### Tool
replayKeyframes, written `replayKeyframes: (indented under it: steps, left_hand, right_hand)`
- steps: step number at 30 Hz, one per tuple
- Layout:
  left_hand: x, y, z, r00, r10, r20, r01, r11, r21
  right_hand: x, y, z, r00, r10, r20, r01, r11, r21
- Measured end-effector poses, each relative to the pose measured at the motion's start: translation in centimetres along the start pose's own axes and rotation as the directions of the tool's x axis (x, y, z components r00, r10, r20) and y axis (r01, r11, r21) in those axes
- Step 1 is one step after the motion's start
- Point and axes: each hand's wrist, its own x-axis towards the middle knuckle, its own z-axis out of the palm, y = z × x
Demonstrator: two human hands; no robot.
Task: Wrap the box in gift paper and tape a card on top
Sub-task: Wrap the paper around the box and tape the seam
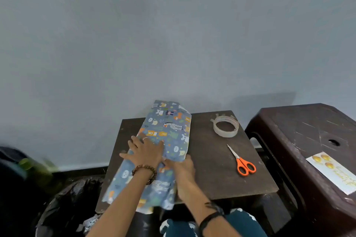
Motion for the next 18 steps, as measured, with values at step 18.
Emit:
replayKeyframes:
  steps: [18]
  left_hand:
    - [1.6, -2.9, -0.3, 0.89, 0.428, 0.155, -0.454, 0.814, 0.362]
  right_hand:
    - [0.2, 0.6, 0.2, 0.995, 0.054, -0.081, -0.04, 0.986, 0.162]
